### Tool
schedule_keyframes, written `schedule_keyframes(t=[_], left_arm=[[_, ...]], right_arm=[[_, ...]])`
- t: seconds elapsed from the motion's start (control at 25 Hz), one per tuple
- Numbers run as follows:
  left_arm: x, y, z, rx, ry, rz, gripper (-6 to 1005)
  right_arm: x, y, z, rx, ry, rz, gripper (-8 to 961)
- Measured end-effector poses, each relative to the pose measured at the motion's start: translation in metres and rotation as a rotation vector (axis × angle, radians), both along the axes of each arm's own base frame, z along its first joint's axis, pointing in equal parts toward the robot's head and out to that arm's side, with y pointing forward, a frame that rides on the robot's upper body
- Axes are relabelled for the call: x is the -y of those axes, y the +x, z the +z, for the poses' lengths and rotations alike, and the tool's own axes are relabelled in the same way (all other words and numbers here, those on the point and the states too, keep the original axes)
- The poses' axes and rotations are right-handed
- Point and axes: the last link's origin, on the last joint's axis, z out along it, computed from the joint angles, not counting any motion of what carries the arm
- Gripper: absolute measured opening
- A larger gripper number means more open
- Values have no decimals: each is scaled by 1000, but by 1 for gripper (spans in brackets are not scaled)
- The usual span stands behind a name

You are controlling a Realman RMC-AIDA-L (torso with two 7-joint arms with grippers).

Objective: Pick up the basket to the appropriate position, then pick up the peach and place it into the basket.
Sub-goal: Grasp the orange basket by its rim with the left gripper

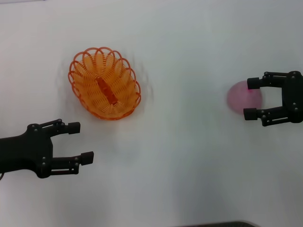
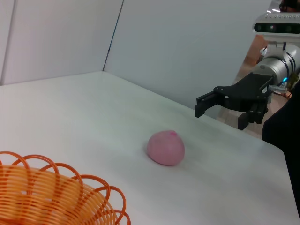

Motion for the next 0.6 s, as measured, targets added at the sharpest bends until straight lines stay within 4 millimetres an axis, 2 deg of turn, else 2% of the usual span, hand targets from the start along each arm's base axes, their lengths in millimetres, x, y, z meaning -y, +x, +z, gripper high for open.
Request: schedule_keyframes(t=[0.6], left_arm=[[0, 1, 1, 6, -2, -3, 900]], right_arm=[[-3, -2, -1, 2, -1, 8, 940]])
